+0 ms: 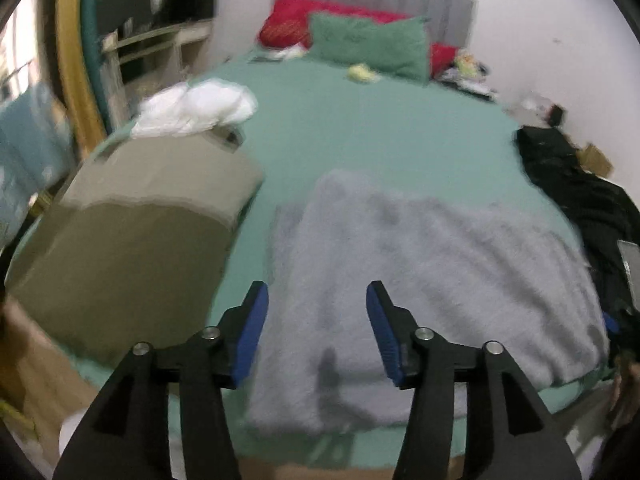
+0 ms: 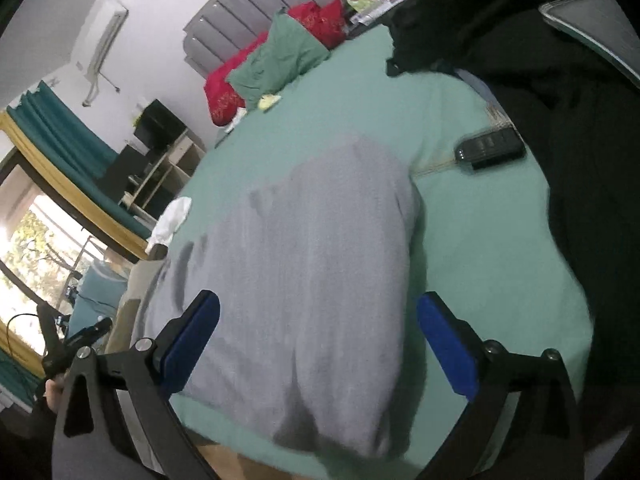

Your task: Fold large clothes

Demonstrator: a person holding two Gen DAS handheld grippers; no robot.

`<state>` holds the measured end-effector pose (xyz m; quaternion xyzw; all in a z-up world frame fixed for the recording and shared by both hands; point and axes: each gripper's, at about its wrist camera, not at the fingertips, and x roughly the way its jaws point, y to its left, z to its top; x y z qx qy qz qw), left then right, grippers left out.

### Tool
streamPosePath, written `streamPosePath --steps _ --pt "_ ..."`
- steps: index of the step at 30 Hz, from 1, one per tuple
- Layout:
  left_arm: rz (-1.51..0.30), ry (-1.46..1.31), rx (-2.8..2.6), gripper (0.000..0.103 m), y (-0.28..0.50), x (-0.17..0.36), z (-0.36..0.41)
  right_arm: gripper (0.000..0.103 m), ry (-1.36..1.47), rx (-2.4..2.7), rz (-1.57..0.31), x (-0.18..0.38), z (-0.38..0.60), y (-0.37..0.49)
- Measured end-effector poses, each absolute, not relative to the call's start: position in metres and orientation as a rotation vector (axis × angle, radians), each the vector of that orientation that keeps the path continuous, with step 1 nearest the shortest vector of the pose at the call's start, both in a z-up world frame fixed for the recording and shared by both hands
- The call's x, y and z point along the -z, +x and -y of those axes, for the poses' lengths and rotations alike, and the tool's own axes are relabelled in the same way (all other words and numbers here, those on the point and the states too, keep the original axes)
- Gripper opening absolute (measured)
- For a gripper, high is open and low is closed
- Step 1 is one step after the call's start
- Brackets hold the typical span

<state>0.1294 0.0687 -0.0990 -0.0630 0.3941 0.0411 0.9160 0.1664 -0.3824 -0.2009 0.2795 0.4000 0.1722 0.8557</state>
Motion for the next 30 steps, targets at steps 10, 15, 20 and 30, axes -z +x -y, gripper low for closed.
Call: streamPosePath --steps 10,15,20,30 --pt "-0.902 -0.16 0.216 0.055 0.213 0.129 0.025 0.099 0.609 -0.457 -0.913 0.23 0.375 0.247" --pt "-0.959 -0.169 0.216 0.055 0.248 0.156 0.04 0.1 0.743 -0.541 -0.922 0.249 0.372 0.254" --pt "-1.06 -0.089 0.242 0.056 0.257 0.201 0.052 0.101 0.752 -0.735 -0.973 0.252 0.341 0.255" --pt "-1.017 -0.049 0.156 0.056 0.248 0.201 0.066 0.036 0.675 -0.631 -0.964 0.241 0.32 0.241"
